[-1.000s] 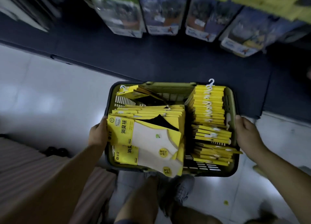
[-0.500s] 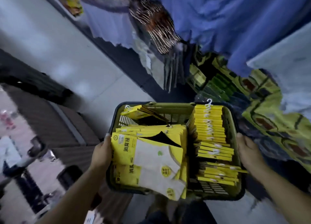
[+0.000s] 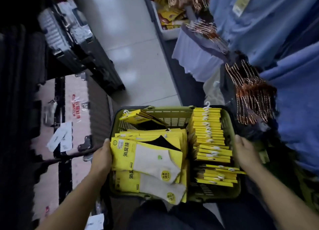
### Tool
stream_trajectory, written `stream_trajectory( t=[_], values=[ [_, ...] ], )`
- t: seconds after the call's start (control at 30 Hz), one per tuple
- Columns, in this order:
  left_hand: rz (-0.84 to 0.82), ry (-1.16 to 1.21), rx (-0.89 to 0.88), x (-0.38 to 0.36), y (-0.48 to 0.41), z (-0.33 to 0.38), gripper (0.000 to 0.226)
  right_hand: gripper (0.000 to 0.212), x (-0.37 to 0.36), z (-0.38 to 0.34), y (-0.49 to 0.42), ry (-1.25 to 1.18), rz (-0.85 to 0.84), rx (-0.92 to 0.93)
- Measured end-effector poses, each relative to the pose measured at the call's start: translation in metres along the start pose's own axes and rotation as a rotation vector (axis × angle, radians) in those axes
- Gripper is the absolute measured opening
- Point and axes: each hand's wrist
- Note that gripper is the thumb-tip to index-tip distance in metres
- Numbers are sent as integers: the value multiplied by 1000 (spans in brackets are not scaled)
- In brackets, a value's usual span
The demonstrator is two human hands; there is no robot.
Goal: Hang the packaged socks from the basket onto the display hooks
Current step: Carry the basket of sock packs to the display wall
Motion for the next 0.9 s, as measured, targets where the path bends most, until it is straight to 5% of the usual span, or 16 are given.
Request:
stream_trajectory(
  t=[0.27, 0.9],
  values=[
    [126, 24, 74, 18, -74, 79, 57, 44, -42, -154, -109, 123, -83, 108],
    [30, 153, 50, 25, -384, 378, 63, 44, -132, -508, -377, 205, -131, 118]
  ],
)
Point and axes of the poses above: each hand's wrist, its own y-axis away from the middle knuckle, its own x-axis out of the back of the hand, z = x × y, and after that the axes turned 1 degree about y, right-handed
